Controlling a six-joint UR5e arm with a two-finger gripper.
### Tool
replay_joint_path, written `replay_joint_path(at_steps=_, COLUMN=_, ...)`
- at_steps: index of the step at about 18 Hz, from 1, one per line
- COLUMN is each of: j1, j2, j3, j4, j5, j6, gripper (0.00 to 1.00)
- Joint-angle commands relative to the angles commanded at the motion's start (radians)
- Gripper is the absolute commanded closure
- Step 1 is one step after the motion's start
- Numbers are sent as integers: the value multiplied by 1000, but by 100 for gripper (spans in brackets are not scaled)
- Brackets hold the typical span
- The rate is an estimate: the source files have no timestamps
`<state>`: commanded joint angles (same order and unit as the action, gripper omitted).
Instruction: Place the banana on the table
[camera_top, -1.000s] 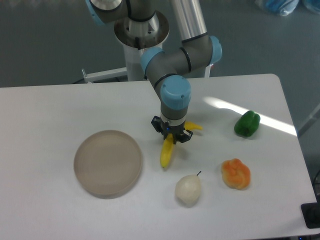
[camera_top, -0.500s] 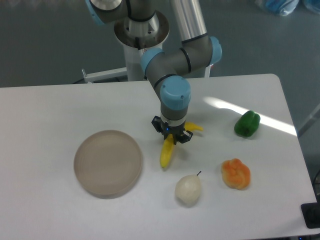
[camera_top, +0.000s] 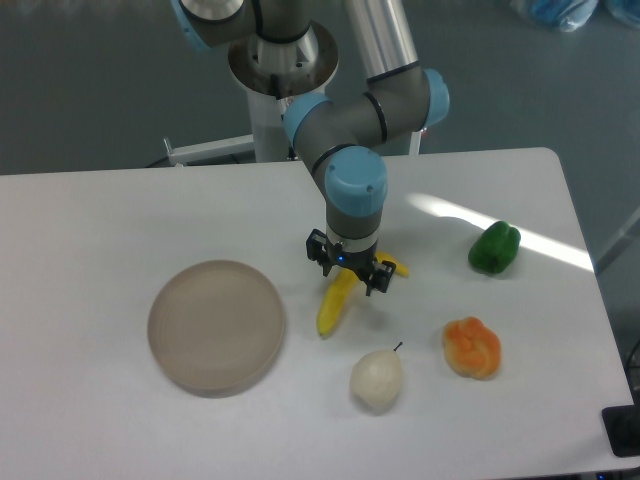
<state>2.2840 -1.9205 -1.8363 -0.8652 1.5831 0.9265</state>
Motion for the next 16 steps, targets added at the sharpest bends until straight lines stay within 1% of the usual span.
replay_joint_path(at_steps=2, j1=31, j2=0, j3=29, j4=6, j5=0, j6=6, gripper=0)
replay_joint_path(at_steps=4, j1=60, j2=-9, j3=78, j4=8, j5=0, j6=6, gripper=0)
replay_joint_path(at_steps=5, j1=74, j2=-26, j3=116, j4=8, j5=-2, j6=8, gripper=0)
replay_joint_path(at_steps=6, j1=84, j2=-59, j3=164, j4=8, j5=0, j6=14, gripper=0)
replay_joint_path(at_steps=7, j1=87, j2=-96, j3=228, j4=8, j5=0, j6=41, gripper=0)
replay_joint_path(at_steps=8, j1=89, j2=-113, j3=262, j4=8, j5=0, j6=64, gripper=0)
replay_joint_path(at_steps=11, j1=94, j2=-141, j3=333, j4=8, j5=0, j6=127, gripper=0)
replay_joint_path(at_steps=13, j1=103, j2=-150, j3=376, j4=6, j5=2, j6=141, gripper=0)
replay_joint_path(at_steps=15, j1=103, j2=-153, j3=397, j4=6, j5=17, j6=164, gripper=0)
replay_joint_path(at_steps=16, j1=103, j2=-155, j3=400, j4=5, j5=43, j6=191, gripper=0)
